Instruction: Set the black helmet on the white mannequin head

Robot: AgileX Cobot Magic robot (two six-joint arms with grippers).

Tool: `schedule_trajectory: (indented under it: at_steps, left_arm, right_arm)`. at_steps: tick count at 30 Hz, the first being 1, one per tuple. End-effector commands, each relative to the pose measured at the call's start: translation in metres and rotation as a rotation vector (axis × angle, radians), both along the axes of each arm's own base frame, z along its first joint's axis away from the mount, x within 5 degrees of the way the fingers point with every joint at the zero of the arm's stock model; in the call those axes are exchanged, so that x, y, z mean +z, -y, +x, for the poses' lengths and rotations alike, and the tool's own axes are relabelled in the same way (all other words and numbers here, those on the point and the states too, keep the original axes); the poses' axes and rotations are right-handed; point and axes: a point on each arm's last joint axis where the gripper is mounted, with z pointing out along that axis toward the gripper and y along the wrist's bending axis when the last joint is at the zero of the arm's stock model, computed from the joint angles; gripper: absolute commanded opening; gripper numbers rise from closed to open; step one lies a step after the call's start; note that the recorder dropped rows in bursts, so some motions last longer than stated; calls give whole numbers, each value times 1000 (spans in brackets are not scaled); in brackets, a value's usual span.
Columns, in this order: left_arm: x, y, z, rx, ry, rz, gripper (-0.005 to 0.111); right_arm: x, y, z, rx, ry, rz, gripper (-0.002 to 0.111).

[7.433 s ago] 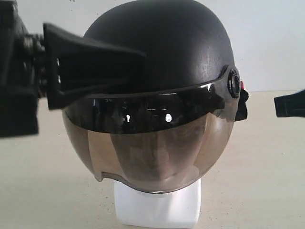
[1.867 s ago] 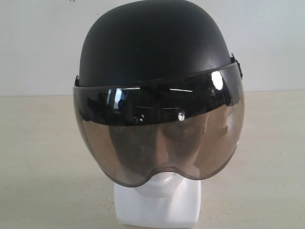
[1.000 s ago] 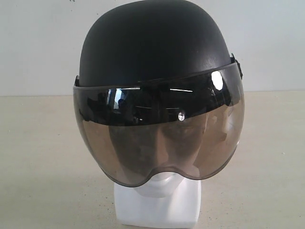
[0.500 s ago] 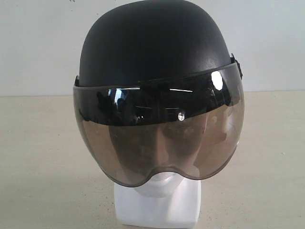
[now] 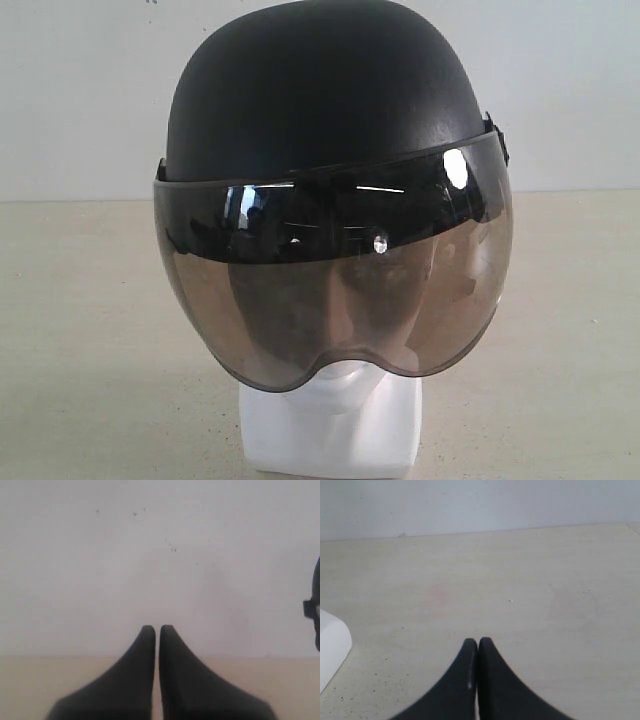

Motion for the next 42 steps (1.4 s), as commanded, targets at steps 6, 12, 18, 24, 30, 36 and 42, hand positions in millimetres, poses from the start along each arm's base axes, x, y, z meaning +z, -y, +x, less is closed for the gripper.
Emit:
schedule_trajectory:
  at_steps: [6,12,18,24,30,36,42]
  left_arm:
    - [-36,-1,3,0,-247,-22,4]
    - [-42,-1,2,8,-315,24,4]
    - [-46,1,2,-16,-367,30,4]
    - [-47,5,2,-86,-379,28,4]
    - [-47,5,2,-86,-379,28,4]
    - [-47,5,2,-86,-379,28,4]
    - [-47,5,2,-86,-379,28,4]
  right_arm:
    - [1,0,0,-4,9,5,0]
    - [1,0,0,-4,9,5,0]
    - [1,0,0,-4,9,5,0]
    - [1,0,0,-4,9,5,0]
    - [1,0,0,-5,9,7,0]
    - [1,0,0,-4,9,5,0]
    - [1,0,0,-5,9,8,0]
